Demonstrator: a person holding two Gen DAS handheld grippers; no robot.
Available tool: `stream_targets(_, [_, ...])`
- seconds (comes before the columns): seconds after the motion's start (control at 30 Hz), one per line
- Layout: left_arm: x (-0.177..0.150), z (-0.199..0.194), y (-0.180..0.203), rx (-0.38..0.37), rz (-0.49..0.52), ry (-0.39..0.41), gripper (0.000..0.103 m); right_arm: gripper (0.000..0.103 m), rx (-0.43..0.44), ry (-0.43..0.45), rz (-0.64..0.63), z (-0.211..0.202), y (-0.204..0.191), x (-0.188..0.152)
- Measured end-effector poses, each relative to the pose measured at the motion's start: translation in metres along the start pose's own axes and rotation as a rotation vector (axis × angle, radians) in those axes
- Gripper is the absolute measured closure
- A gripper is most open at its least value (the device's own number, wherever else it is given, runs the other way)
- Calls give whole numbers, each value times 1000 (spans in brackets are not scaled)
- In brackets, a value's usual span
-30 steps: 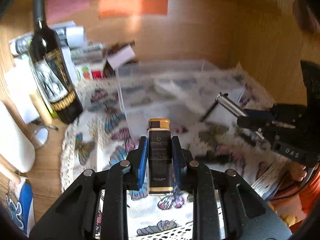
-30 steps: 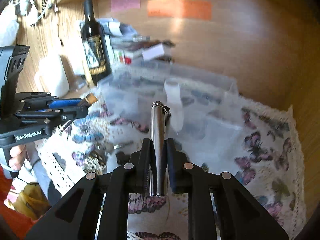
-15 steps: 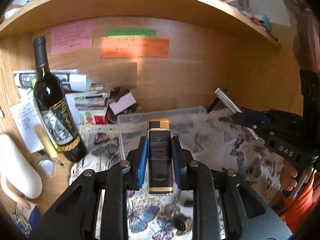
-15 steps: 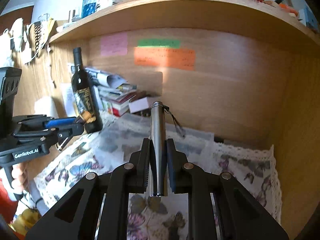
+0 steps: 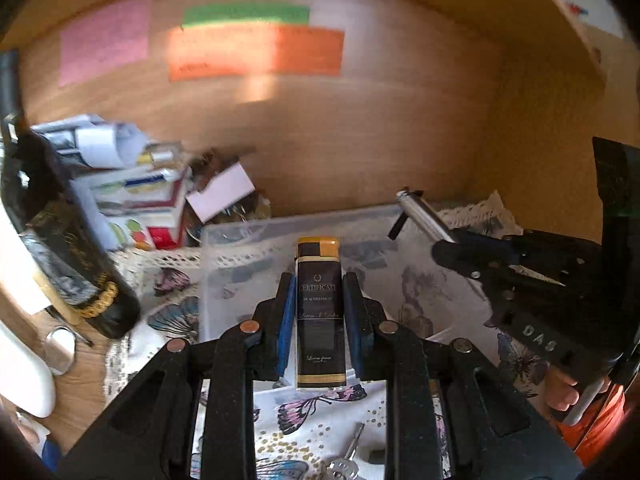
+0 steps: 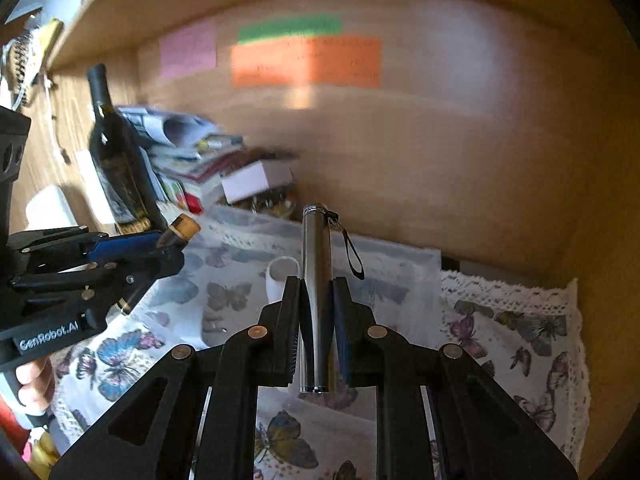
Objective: Organize rigid objects
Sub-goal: 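Lower the lighter into the clear box with the left tool while the right tool lowers the pen in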
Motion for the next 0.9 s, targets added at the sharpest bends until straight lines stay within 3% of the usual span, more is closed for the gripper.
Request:
stream_targets(0.3, [-18, 49, 15, 1, 40, -117, 80, 89, -16, -146, 15, 44, 10, -31])
stream_targets(0.57, [-28, 70, 19, -9, 38, -186, 80, 88, -24, -166, 17, 49, 14, -35])
stream_targets(0.77, [-27, 59, 16, -7, 33, -174, 80, 88, -26, -171, 20, 51, 14, -36])
stream_targets(0.9, [-22, 41, 17, -11, 33, -144, 73, 76, -26, -149, 18, 44, 12, -31])
Point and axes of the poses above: each gripper's, at about its wrist camera, not at the fingertips, and z roughly the way its jaws point, y to its right, x to its top, the point moved 9 cm from there along z, roughly the way its jaws point
